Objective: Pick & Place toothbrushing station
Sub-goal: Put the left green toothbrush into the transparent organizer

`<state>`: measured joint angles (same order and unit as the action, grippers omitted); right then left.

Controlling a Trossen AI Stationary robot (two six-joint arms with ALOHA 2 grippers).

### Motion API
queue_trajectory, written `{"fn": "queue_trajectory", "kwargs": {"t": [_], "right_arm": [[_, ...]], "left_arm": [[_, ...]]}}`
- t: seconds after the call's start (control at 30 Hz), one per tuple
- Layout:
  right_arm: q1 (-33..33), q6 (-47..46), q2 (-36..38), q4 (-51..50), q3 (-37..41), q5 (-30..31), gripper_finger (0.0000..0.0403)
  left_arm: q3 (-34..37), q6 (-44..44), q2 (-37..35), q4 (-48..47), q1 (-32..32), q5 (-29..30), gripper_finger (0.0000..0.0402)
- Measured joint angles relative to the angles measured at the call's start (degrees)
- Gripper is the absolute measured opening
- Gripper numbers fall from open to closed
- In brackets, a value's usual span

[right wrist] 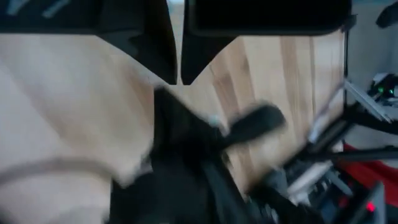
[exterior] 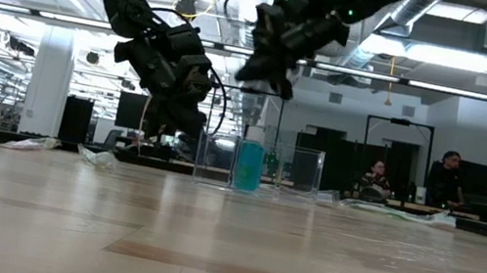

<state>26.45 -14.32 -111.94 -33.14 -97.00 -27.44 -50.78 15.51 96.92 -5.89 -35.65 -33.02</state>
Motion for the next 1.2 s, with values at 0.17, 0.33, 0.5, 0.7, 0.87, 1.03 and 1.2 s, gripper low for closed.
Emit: {"fn": "queue_trajectory", "kwargs": {"t": [0.17, 0.33, 0.5, 0.7, 0.87, 1.03, 1.2], "right_arm": [[2.62, 2.42, 0.04, 0.17, -8.35, -0.26, 0.0052], [5.48, 3.65, 0.24, 0.37, -16.5, -1.66, 0.0083], [8.33, 3.84, 0.24, 0.2, -22.22, -4.21, 0.0101], [11.2, 3.86, 0.24, 0.17, -25.81, -7.6, 0.0104], [13.11, 4.16, 0.24, -2.59, -27.72, -11.61, 0.0103], [14.08, 12.61, 2.25, -16.28, -31.78, -11.74, 0.0103], [13.95, 18.07, 9.25, -25.64, -33.21, -11.54, 0.0103]], "left_arm": [[0.0, 0.39, -0.98, 0.28, -1.49, -1.5, 0.0001], [0.0, 0.42, -4.72, 0.72, -3.95, -1.2, 0.0001], [-0.02, 1.0, -8.19, 0.69, -7.24, -1.3, 0.0005], [0.0, 3.75, -13.58, 3.49, -10.26, -4.19, 0.005], [-0.02, 7.22, -19.9, 15.59, -10.45, -4.18, 0.0125], [-0.31, 13.14, -26.86, 20.58, -10.22, -2.31, 0.0191], [-2.8, 14.95, -32.68, 18.12, -6.84, -1.62, 0.0194]]}}
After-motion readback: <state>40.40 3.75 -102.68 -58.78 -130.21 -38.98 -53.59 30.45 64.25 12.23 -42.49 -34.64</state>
